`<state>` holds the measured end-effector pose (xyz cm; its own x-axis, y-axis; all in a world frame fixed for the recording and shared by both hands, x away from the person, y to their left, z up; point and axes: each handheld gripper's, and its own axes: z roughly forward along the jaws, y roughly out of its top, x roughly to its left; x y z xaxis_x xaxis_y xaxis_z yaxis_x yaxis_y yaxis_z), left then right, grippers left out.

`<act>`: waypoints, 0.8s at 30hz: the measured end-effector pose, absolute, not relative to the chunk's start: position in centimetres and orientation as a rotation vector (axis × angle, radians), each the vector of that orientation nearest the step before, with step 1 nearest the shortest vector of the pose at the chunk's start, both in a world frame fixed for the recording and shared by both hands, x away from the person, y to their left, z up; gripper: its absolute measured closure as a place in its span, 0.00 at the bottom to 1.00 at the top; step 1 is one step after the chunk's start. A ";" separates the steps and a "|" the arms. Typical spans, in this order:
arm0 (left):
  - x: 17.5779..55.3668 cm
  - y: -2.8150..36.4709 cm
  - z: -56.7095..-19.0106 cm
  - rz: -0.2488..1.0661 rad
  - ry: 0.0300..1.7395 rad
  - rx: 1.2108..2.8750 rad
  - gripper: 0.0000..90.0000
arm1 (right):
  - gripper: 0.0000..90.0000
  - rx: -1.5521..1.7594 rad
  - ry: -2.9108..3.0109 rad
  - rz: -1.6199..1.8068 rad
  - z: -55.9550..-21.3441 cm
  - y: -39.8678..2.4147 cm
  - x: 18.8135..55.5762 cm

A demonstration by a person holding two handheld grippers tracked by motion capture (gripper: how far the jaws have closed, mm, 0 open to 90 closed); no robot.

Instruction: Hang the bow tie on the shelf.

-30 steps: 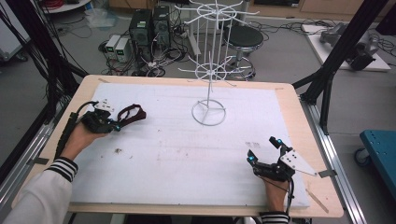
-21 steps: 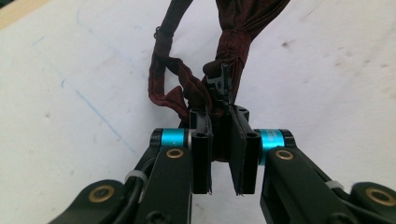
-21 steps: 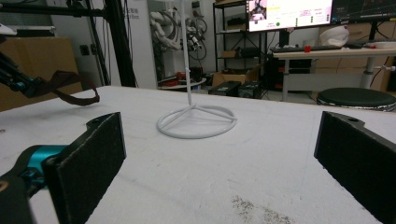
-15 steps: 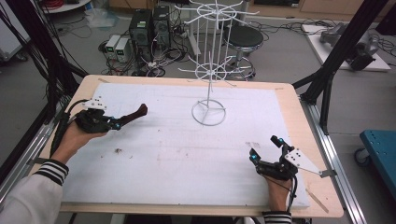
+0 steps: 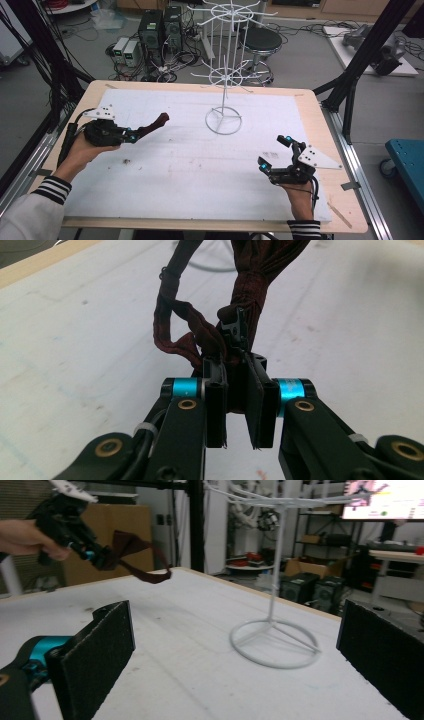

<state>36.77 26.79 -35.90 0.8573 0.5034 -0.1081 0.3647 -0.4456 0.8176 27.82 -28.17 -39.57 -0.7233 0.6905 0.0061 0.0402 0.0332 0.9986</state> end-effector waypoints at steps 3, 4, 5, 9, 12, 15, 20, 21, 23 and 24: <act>36.7 26.3 -35.8 0.167 0.605 2.078 0.89 | 0.02 0.706 1.866 1.743 -39.0 -27.7 28.0; 36.6 25.7 -35.7 0.156 0.592 2.087 0.89 | 0.02 0.652 1.904 1.735 -38.5 -27.1 28.2; 36.6 25.7 -35.7 0.156 0.592 2.087 0.89 | 0.02 0.647 1.918 1.738 -38.3 -26.9 28.2; 36.3 24.1 -35.3 0.131 0.549 2.086 0.89 | 0.02 0.579 1.990 1.735 -37.6 -26.1 28.5; 36.0 22.9 -34.9 0.107 0.515 2.071 0.89 | 0.02 0.530 2.033 1.754 -37.1 -25.7 28.8; 35.8 22.0 -34.7 0.103 0.495 2.083 0.89 | 0.02 0.504 2.055 1.771 -36.7 -25.3 28.9; 35.5 19.6 -34.3 0.052 0.456 2.087 0.89 | 0.02 0.436 2.109 1.777 -35.5 -23.6 29.3; 35.5 19.6 -34.3 0.052 0.456 2.087 0.89 | 0.02 0.436 2.109 1.777 -35.5 -23.6 29.3; 35.4 19.0 -34.2 0.041 0.439 2.082 0.89 | 0.02 0.424 2.120 1.770 -35.2 -23.0 29.5; 35.3 18.4 -34.1 0.035 0.421 2.083 0.89 | 0.02 0.408 2.136 1.788 -34.8 -22.4 29.8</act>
